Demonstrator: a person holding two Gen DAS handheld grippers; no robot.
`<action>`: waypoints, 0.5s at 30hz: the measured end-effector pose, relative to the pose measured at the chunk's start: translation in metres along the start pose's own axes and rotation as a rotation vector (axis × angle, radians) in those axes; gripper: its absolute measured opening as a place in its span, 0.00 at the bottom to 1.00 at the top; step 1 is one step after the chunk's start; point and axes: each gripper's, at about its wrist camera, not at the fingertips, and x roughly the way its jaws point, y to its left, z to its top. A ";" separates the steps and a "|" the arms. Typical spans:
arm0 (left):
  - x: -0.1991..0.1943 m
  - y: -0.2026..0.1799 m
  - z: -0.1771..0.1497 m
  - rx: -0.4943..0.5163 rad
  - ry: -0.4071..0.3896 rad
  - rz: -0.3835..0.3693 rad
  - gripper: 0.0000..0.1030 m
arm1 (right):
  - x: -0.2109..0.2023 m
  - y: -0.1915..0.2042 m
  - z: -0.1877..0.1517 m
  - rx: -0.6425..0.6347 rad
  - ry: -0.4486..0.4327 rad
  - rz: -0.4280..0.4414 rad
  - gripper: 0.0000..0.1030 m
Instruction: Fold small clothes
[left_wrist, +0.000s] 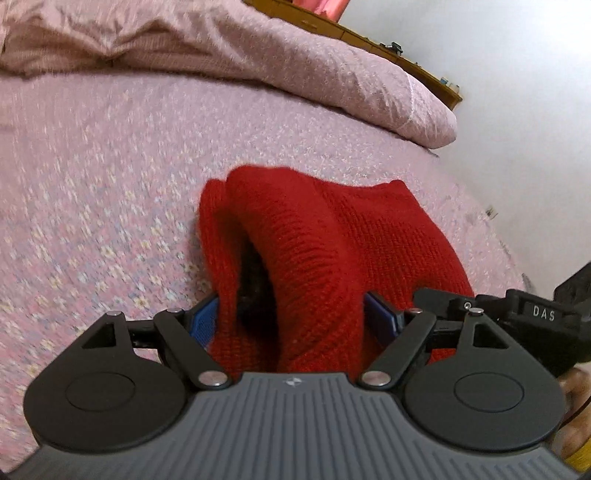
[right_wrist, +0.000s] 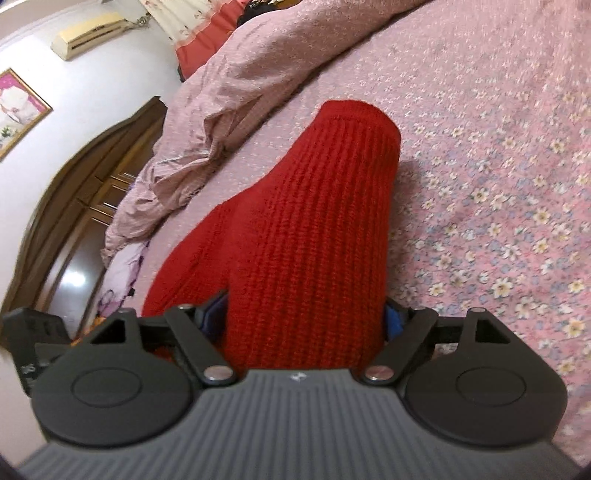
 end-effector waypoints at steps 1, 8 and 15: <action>-0.001 -0.001 0.002 0.016 -0.004 0.014 0.82 | -0.002 0.003 0.000 -0.008 -0.001 -0.014 0.80; -0.033 -0.015 0.000 0.052 -0.005 0.118 0.82 | -0.032 0.010 -0.005 -0.075 -0.055 -0.115 0.80; -0.053 -0.015 -0.013 0.022 0.006 0.167 0.82 | -0.057 0.040 -0.020 -0.230 -0.134 -0.224 0.79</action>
